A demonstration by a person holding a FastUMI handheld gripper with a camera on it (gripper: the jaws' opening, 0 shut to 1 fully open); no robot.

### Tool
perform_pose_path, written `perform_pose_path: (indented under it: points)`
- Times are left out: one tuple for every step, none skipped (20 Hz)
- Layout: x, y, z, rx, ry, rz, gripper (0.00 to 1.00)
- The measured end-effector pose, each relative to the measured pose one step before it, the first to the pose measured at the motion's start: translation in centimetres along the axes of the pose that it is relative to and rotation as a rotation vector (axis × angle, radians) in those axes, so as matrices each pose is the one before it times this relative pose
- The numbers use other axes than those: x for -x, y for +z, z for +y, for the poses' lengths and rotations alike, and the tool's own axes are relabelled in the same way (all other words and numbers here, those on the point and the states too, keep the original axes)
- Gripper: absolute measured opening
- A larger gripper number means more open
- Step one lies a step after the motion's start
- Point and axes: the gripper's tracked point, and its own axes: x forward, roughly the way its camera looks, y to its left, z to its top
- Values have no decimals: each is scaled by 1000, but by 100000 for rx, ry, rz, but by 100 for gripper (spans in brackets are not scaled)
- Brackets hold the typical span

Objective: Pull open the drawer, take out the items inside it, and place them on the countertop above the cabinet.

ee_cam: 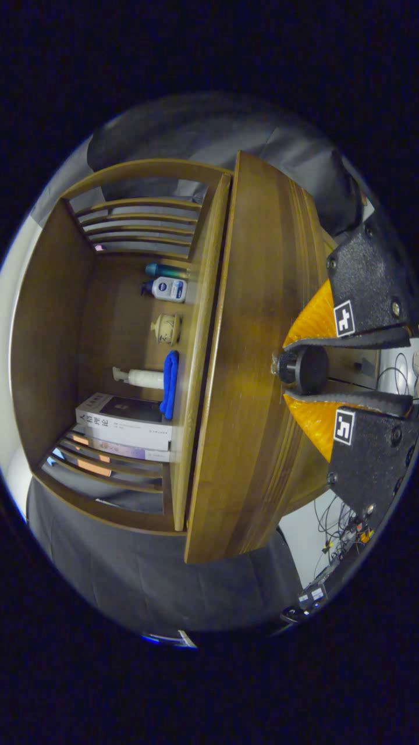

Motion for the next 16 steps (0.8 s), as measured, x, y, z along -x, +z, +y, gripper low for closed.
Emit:
perform_pose_path:
  points:
    - [774, -303, 95, -663, 367, 81, 32]
    - [719, -188, 110, -220, 665, 206, 32]
    - [634, -285, -34, -141, 295, 221, 32]
    - [734, -170, 93, 67, -168, 4, 32]
    - [666, -172, 85, 231, -42, -122, 32]
    - [685, -178, 102, 226, 12, 72, 32]
    - [756, -296, 109, -287, 168, 270, 32]
    - [695, -159, 74, -897, 156, 90, 32]
    - [598, -291, 27, -81, 91, 280, 32]
    - [587, -211, -12, -364, 136, -12, 32]
    - [526, -305, 75, 115, 212, 247, 32]
    - [472, -370, 16, -489, 89, 448, 32]
    - [553, -440, 112, -738, 345, 672, 32]
    - [533, -154, 118, -809, 287, -160, 32]
    - [310, -165, -18, 186, -116, 249, 32]
    - [411, -215, 62, 704, 0, -238, 32]
